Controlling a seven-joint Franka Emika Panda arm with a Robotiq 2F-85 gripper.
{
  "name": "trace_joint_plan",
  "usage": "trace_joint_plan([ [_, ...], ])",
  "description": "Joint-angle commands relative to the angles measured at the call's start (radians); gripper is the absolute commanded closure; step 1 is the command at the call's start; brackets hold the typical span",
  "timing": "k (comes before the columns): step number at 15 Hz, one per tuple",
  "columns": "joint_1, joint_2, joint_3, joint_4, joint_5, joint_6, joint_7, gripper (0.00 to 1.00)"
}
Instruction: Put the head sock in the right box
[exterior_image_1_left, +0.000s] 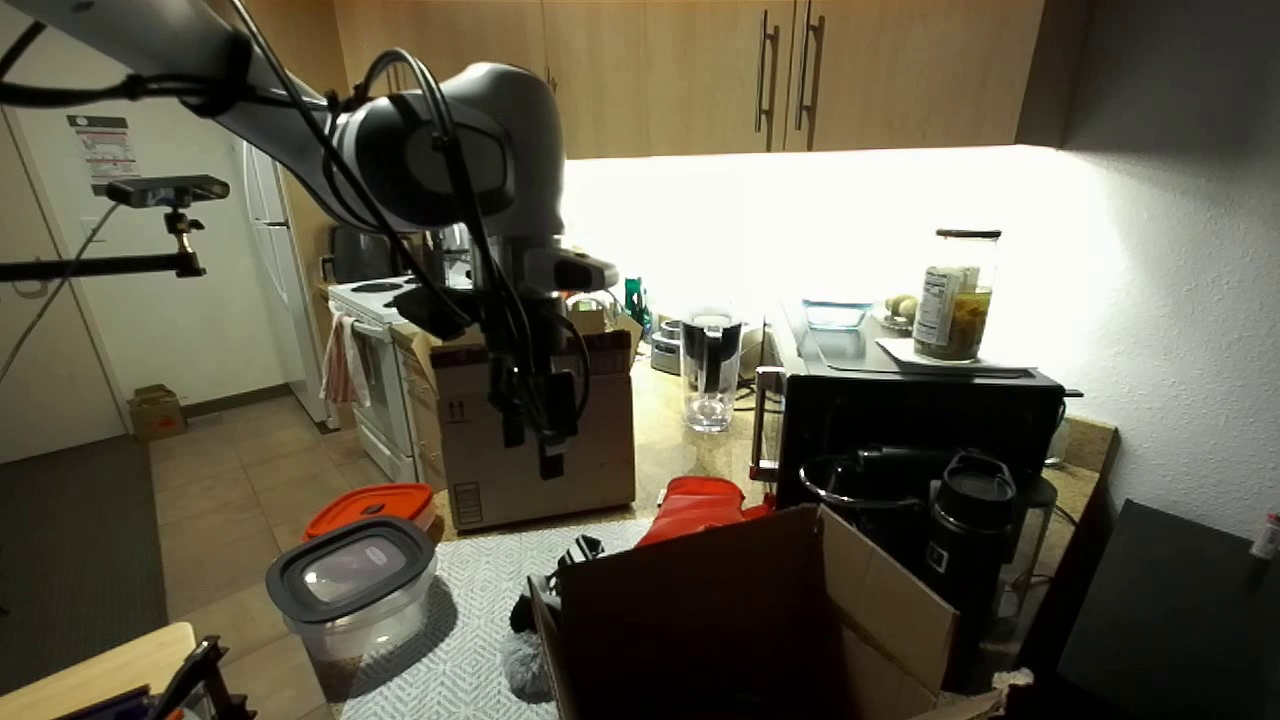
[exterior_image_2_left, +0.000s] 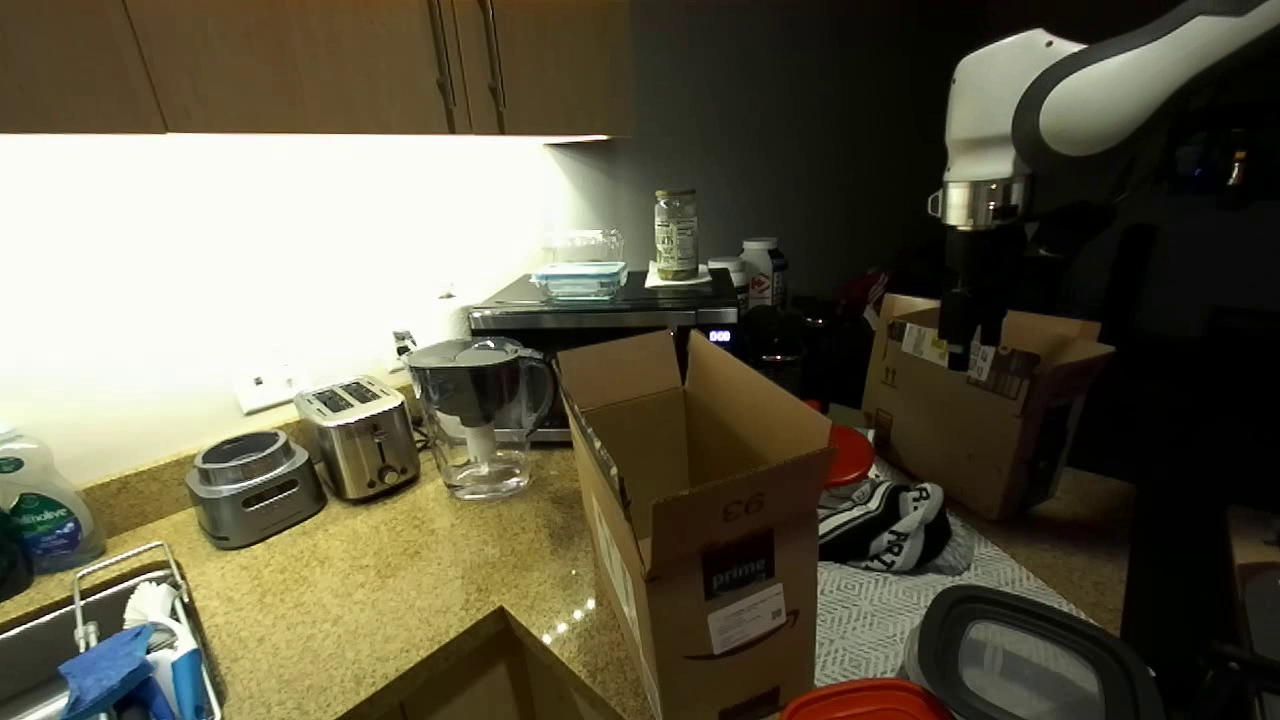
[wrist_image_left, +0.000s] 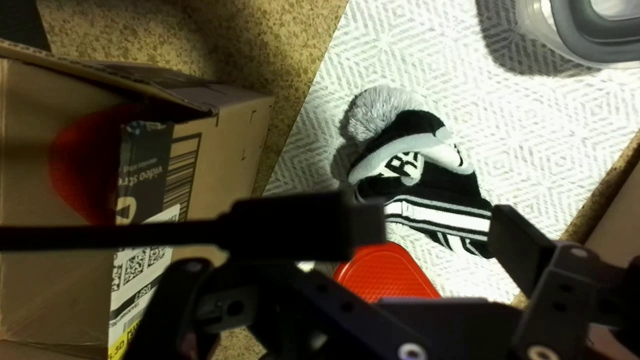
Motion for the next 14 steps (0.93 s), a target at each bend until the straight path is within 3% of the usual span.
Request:
trace_joint_plan([
  [1, -0.006, 0.019, 0.022, -0.024, -0.027, 0.036, 0.043, 0.0],
  [14, -0.01, 0.147, 0.012, -0.068, -0.081, 0.068, 0.069, 0.0],
])
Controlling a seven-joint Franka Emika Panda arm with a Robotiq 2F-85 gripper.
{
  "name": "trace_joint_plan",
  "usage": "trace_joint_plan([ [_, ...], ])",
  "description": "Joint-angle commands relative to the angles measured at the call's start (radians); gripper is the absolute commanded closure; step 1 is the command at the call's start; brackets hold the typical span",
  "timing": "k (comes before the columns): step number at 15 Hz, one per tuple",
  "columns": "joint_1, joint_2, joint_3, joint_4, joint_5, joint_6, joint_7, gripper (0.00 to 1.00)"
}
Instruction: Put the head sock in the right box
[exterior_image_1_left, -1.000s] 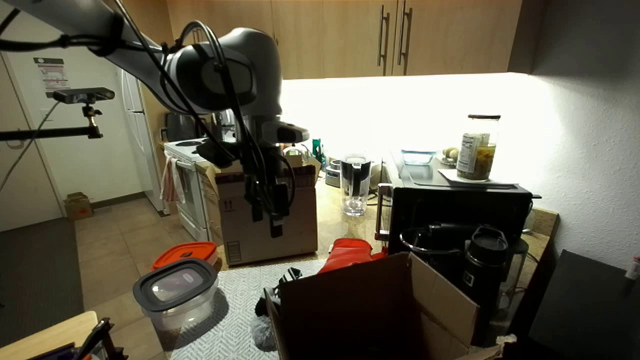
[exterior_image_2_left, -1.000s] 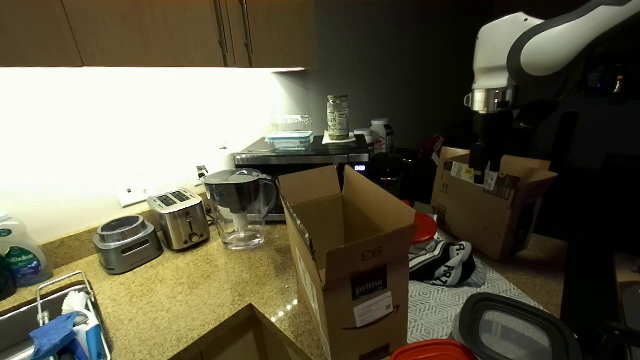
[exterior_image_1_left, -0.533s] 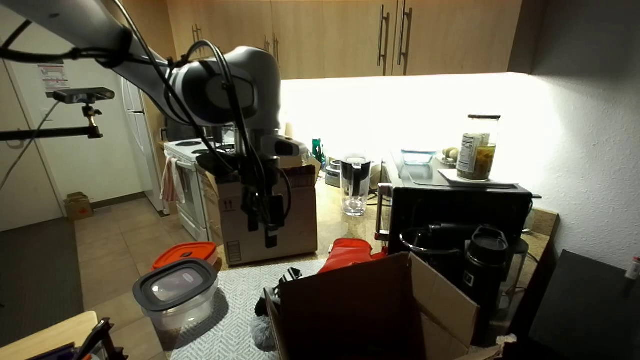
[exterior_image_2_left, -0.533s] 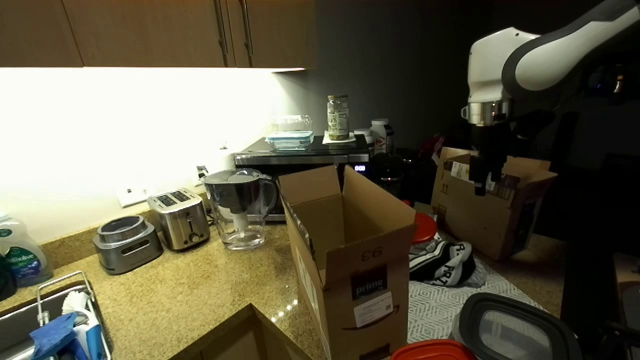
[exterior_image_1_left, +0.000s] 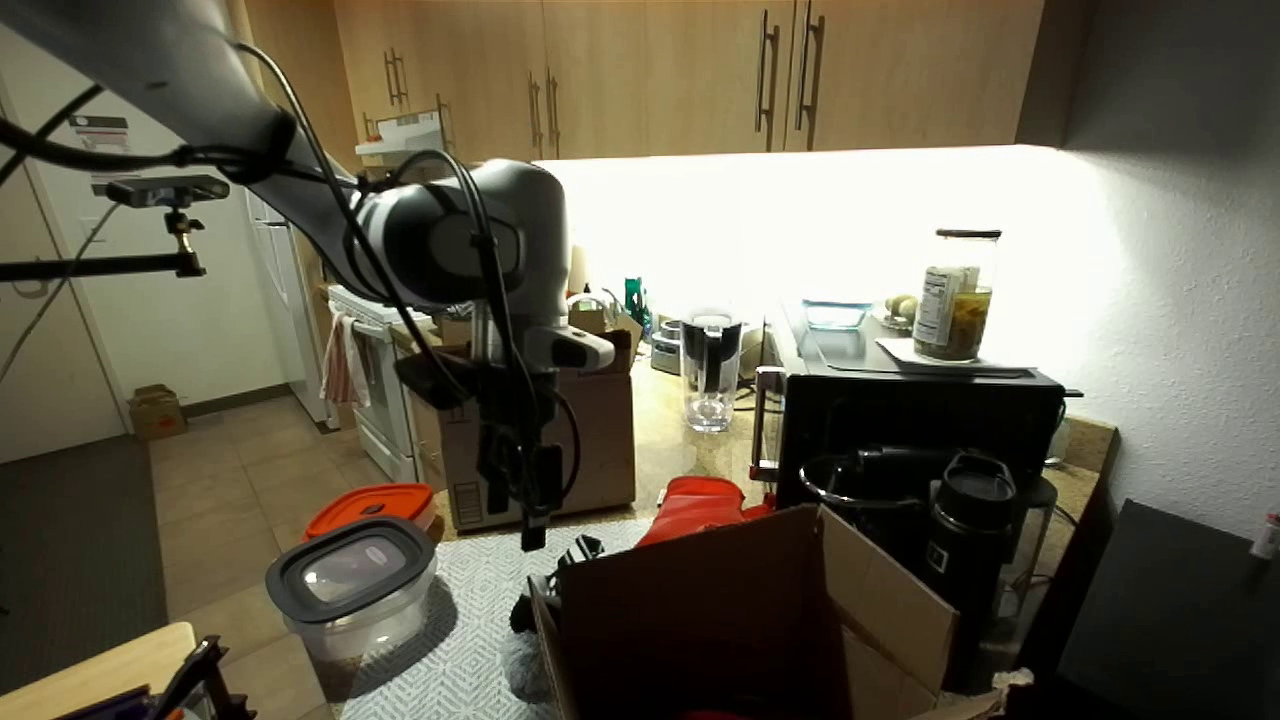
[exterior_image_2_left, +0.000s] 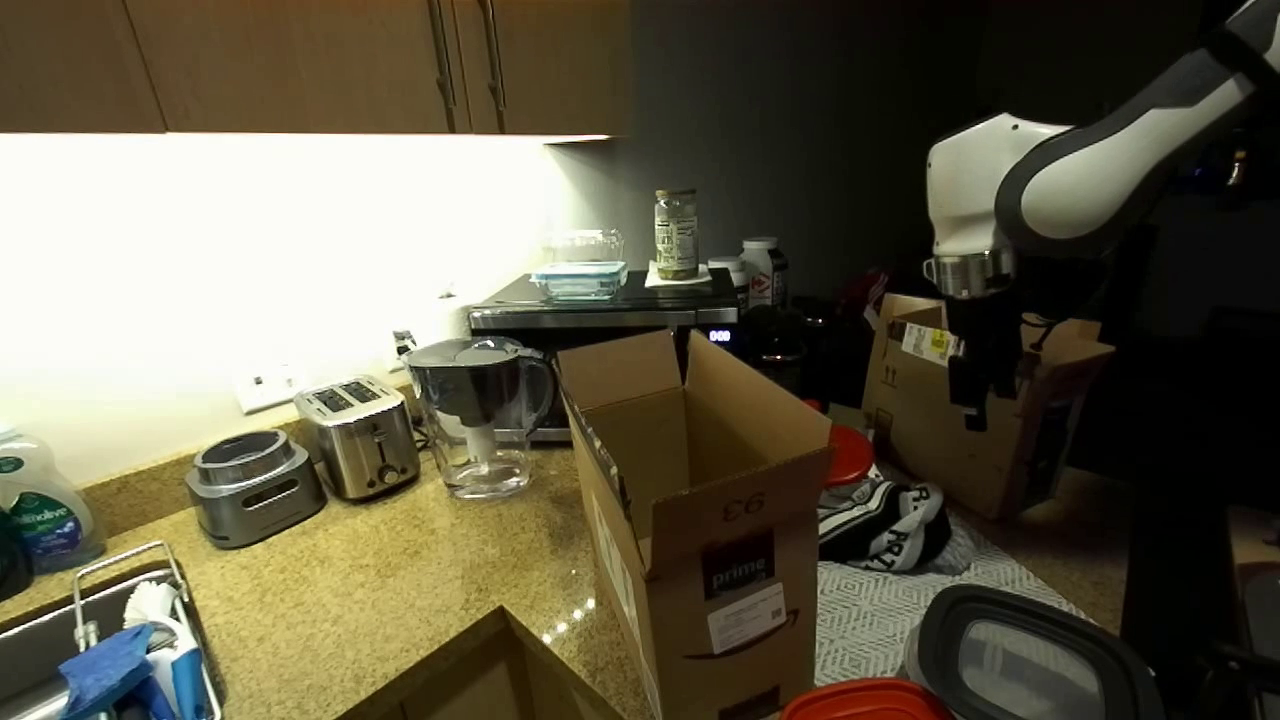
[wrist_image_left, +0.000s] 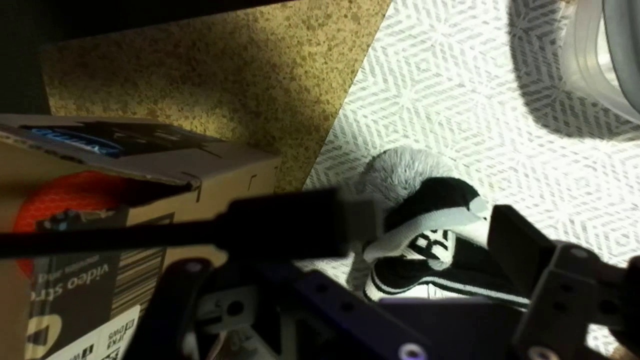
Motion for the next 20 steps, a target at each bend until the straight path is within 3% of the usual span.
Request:
trace_joint_plan([
  [1, -0.006, 0.036, -0.003, -0.012, -0.025, 0.009, 0.018, 0.0],
  [10, 0.042, 0.073, 0.032, -0.015, -0.132, 0.053, -0.017, 0.0],
  [20, 0.085, 0.193, 0.045, 0.03, -0.241, 0.146, 0.216, 0.0],
])
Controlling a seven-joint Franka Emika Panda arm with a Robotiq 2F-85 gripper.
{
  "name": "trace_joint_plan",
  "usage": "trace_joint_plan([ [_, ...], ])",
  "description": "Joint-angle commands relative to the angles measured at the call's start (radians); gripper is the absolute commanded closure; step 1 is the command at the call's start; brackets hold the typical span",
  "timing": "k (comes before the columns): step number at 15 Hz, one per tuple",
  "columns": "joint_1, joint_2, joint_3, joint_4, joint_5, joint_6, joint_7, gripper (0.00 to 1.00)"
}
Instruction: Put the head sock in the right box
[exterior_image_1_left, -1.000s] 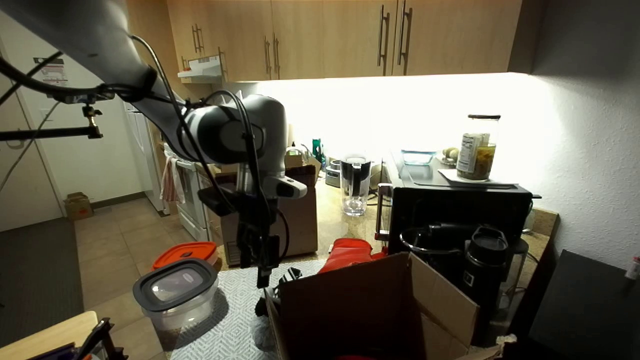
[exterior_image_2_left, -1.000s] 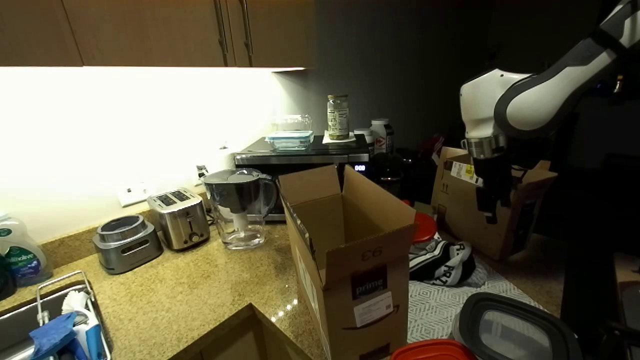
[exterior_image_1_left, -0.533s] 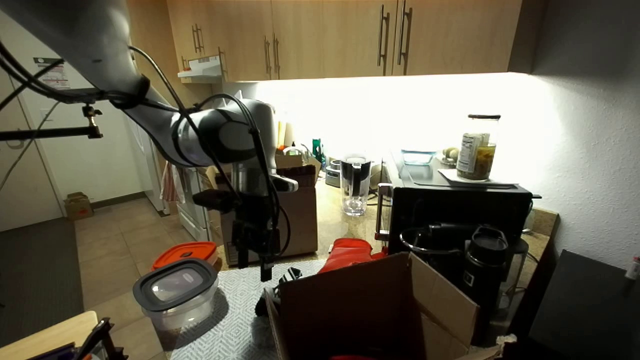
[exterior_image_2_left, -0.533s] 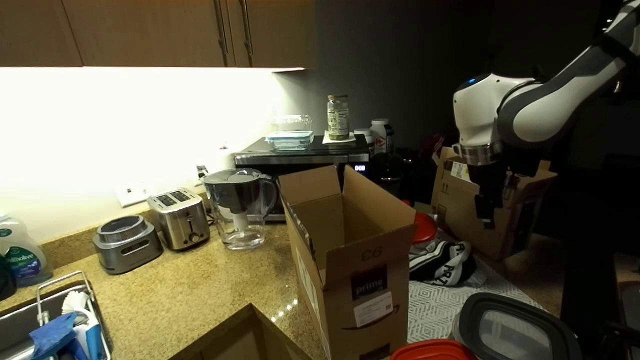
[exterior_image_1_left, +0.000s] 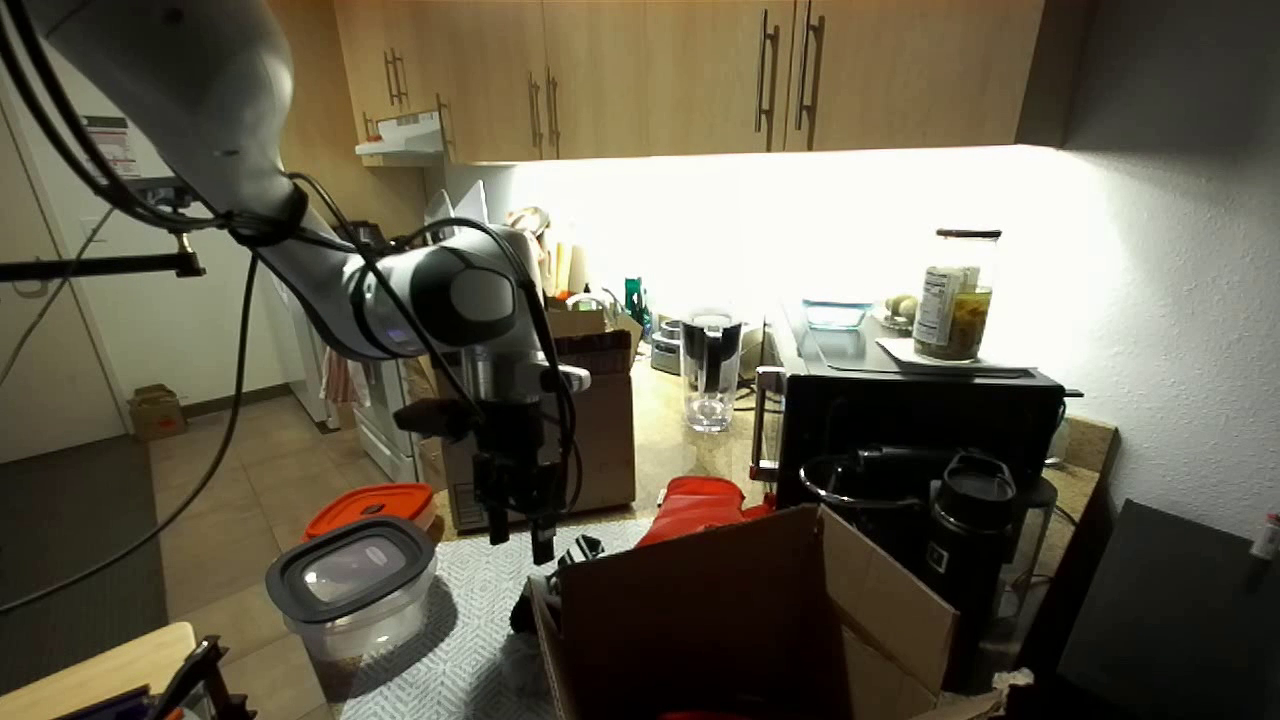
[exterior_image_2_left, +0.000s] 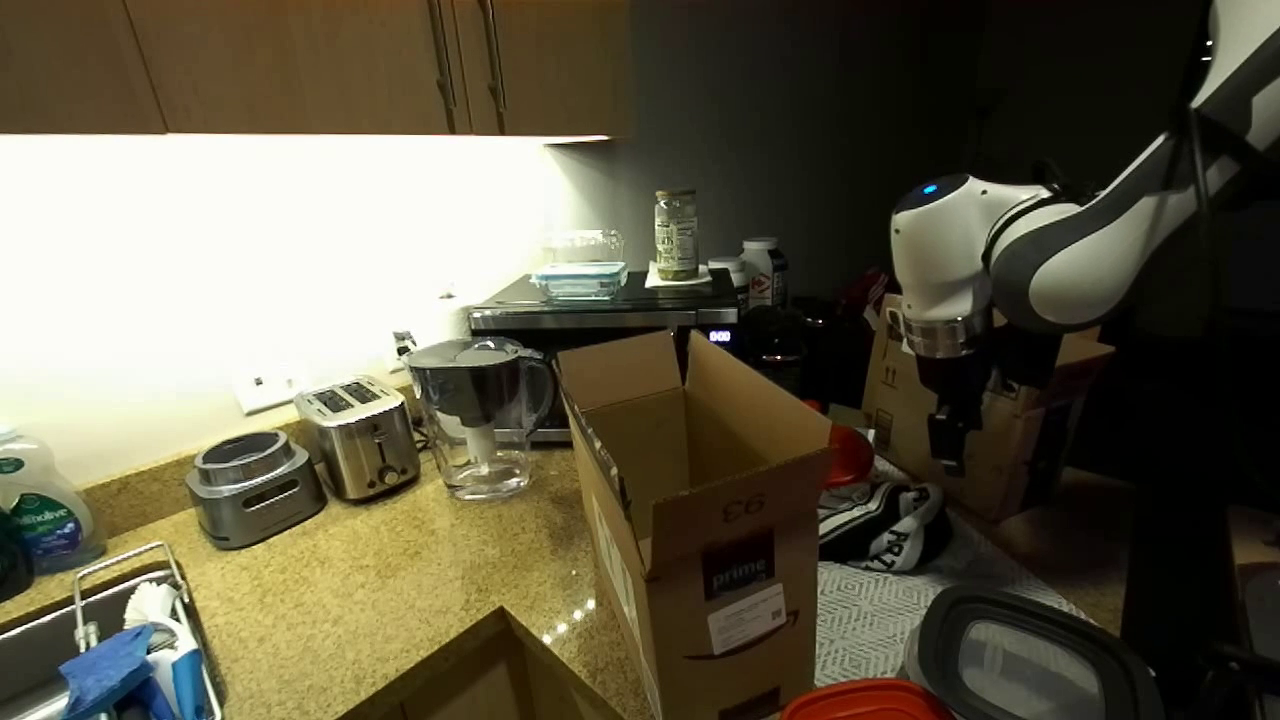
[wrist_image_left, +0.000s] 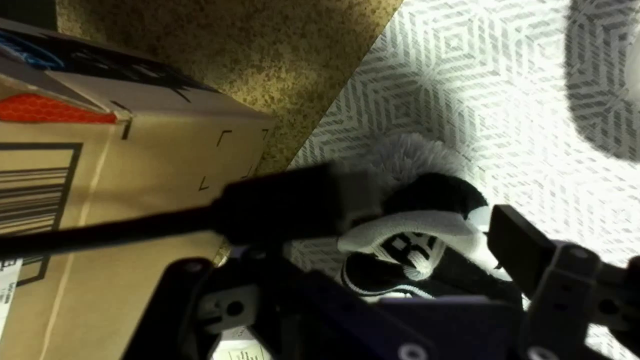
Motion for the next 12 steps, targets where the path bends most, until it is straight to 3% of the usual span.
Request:
trace_joint_plan([
  [1, 0.018, 0.061, -0.001, 0.027, -0.04, 0.029, 0.112, 0.0],
  [12, 0.053, 0.14, -0.049, 0.065, -0.112, 0.032, 0.256, 0.0],
])
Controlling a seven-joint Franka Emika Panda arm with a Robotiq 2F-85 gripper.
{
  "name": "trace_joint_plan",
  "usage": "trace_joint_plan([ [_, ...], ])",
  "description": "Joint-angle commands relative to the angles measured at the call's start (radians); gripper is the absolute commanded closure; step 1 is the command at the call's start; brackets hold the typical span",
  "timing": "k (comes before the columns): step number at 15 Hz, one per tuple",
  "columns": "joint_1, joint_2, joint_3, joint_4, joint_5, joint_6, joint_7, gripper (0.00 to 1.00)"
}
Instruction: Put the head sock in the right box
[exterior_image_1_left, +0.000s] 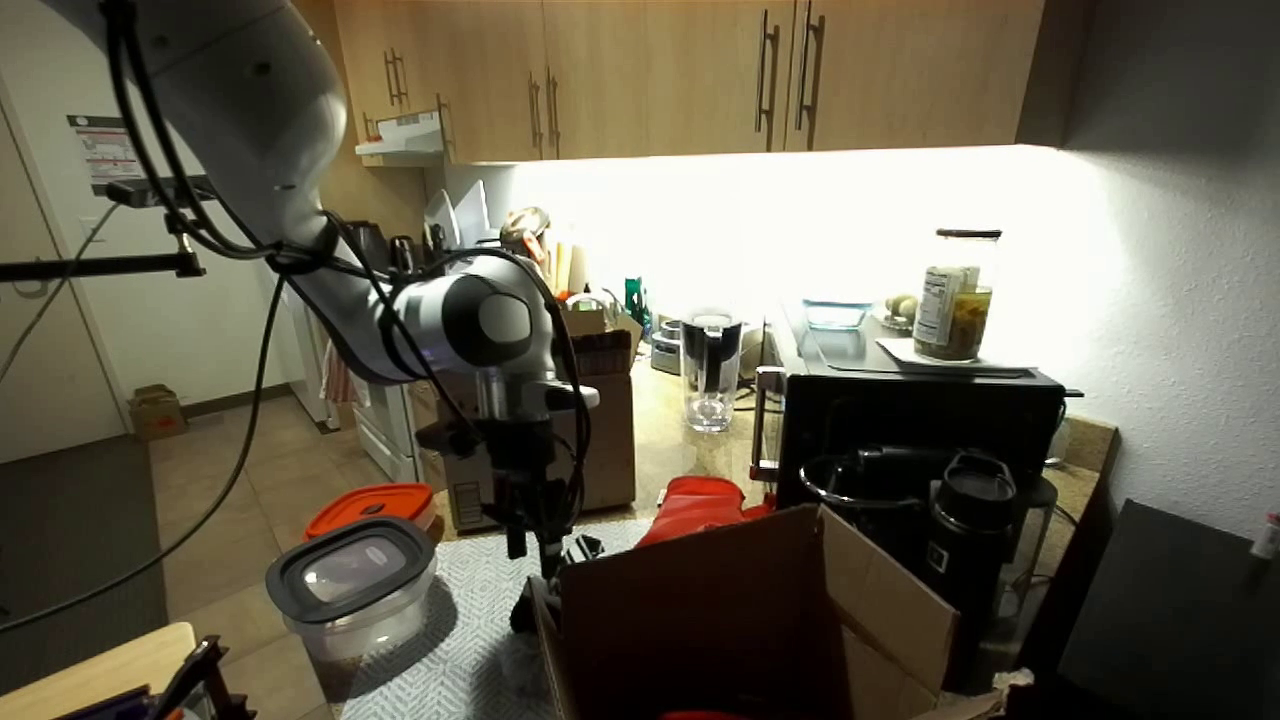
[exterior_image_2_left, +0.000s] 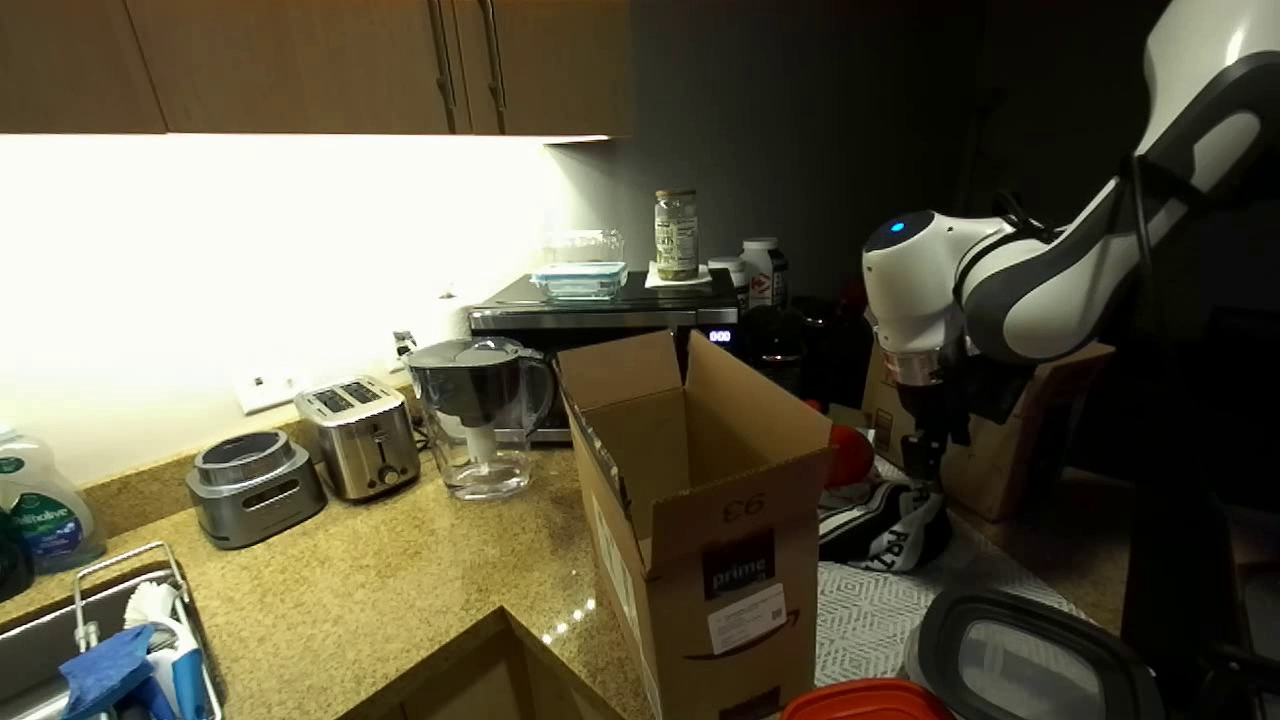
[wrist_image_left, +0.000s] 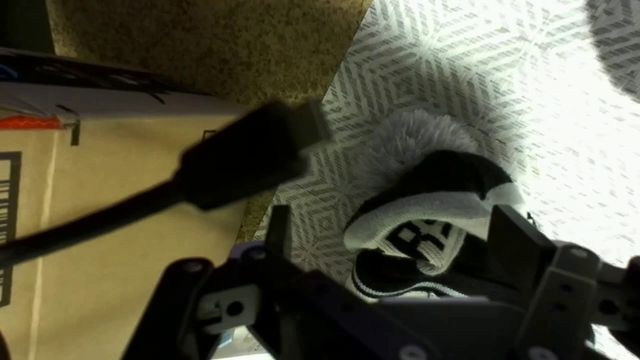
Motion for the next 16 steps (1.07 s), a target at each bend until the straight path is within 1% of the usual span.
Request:
trace_joint_plan([
  [1, 0.006, 0.018, -0.029, -0.011, -0.038, 0.024, 0.046, 0.0],
  [8, -0.002, 0.047, -0.057, -0.019, 0.01, 0.031, 0.015, 0.0],
  [10, -0.007, 0.038, -0.045, -0.025, 0.058, 0.051, -0.036, 0.0],
  [13, -0.013, 0.019, -0.02, -0.026, 0.161, 0.098, -0.133, 0.0],
  [16, -0.013, 0.027, -0.007, -0.018, 0.233, 0.131, -0.21, 0.0],
])
